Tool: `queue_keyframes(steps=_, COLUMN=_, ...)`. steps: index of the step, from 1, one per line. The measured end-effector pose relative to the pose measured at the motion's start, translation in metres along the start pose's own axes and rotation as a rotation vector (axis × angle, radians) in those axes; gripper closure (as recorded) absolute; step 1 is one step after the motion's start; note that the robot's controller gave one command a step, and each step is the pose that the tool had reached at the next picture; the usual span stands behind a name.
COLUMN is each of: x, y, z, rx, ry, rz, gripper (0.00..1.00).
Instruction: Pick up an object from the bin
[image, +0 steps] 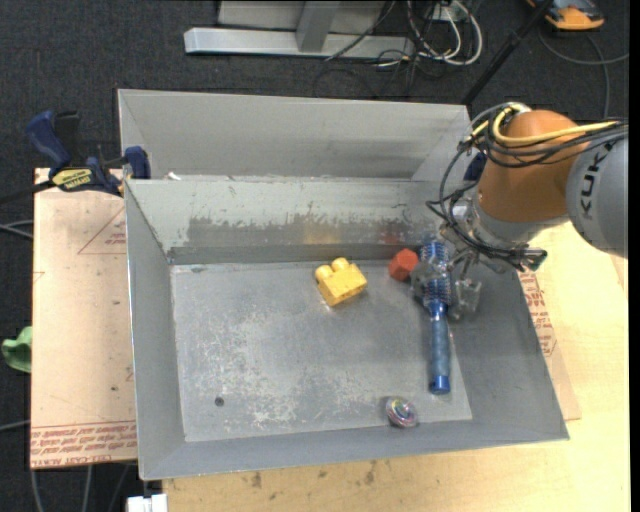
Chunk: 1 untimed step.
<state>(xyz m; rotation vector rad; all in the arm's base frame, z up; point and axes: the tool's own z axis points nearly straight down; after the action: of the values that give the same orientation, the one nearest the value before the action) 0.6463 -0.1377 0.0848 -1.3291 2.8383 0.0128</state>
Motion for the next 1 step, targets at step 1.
queue_keyframes(steps=1, x=0.002, y=-0.0001, z=-0.1079, rx=0.013, ry=0.004, rz=-0.034, gripper=1.0)
